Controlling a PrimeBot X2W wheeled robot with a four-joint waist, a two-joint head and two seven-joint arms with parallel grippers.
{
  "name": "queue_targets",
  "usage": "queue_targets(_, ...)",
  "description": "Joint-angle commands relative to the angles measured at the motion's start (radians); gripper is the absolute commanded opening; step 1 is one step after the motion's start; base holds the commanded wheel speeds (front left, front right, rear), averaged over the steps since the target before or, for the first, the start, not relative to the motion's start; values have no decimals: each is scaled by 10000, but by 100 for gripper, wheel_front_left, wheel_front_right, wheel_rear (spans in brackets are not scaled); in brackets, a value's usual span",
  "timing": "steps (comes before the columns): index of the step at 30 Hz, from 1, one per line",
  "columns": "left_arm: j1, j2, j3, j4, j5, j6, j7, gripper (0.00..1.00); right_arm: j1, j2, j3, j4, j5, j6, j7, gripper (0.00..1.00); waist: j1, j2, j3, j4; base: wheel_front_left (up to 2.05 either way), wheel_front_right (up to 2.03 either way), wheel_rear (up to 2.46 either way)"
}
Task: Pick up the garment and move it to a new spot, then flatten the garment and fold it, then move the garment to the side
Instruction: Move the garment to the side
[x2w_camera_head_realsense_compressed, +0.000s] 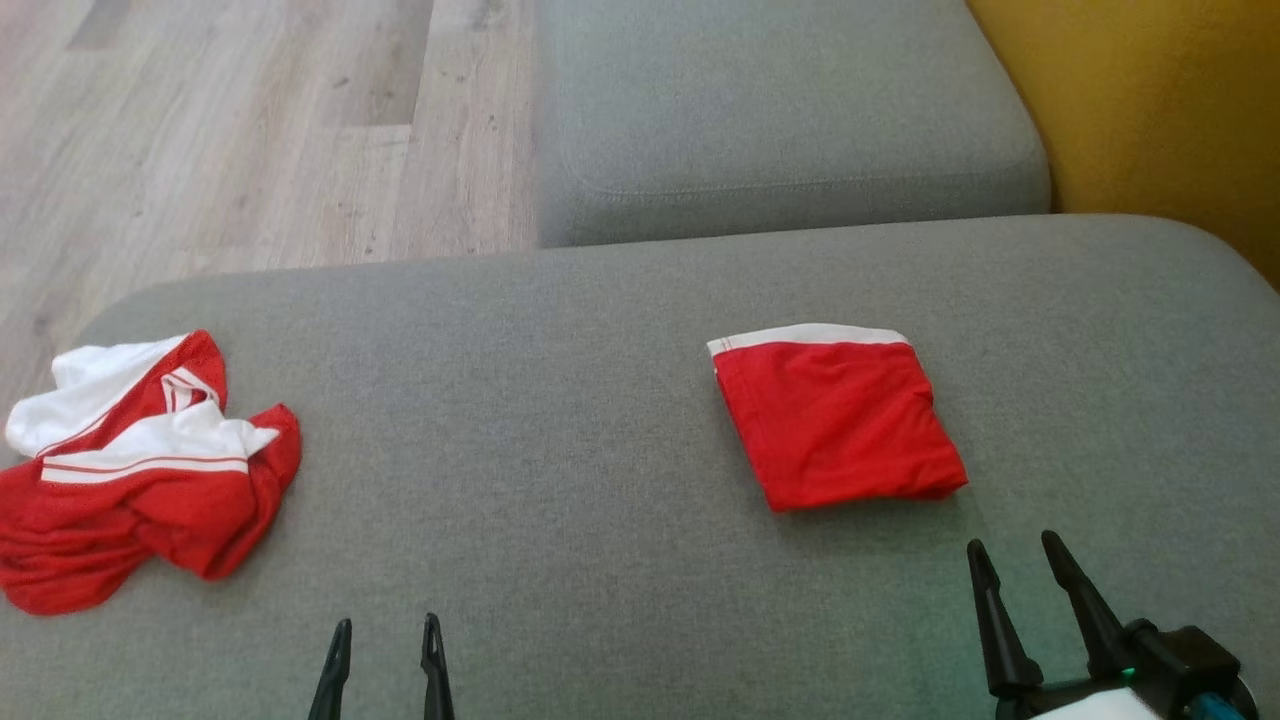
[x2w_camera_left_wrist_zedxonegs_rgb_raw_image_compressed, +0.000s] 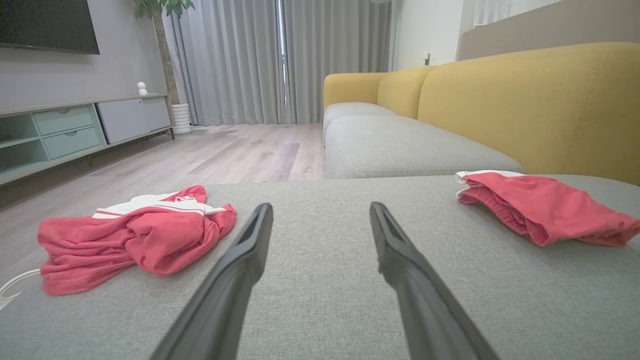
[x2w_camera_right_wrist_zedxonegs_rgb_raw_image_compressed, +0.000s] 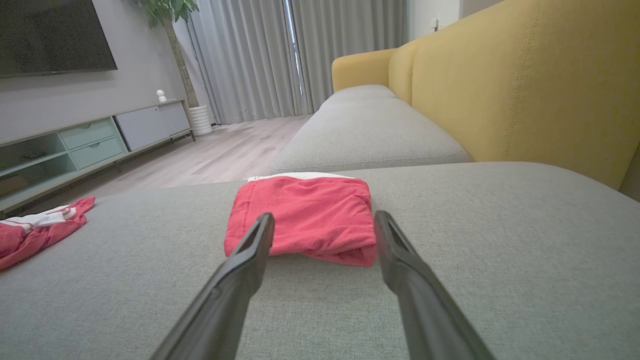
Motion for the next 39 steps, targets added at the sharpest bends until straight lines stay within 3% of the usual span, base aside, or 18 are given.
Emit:
queue_targets(1,-426,-55,255,-352,95,62,-51,100,-298,-190,185,-320,-67,67,-137,100,0,0,74,1,0,0,0)
queue_targets(12,-1074,-55,-179,-334,92,-24,-51,100,-1957,-556,174,950,196,67,-30,100,0,0,1328,229,0,0,0)
queue_targets(17,-1571,-55,-504,-289,-20,12,-51,100,-3342,-1022,154,1695,752,67,1057,100,0,0,1964,393,0,0,0)
queue_targets(24,-2234,-55,-951,-72,-123,108,-51,100,-5219,-1780,45,2926,1993,67,3460,100,0,0,2664,654,0,0,0)
queue_targets(32,-2807,-55,-1215,64,-156,56,-51,100,-6346,-2066,1012,4061,2990,67,4779,100,0,0,3271,921,0,0,0)
queue_targets(33,-2915,-55,-1225,84,-163,54,-51,100,-6492,-2087,1289,4253,3233,67,4928,60,0,0,3392,951,0,0,0)
queue_targets(34,-2960,-55,-1229,95,-167,62,-51,100,-6561,-2100,1371,4335,3336,67,4911,0,0,0,3438,957,0,0,0)
queue_targets(39,-3119,-55,-1209,67,-191,139,-51,100,-6921,-2373,1671,4451,3781,67,4517,0,0,0,3670,773,0,0,0)
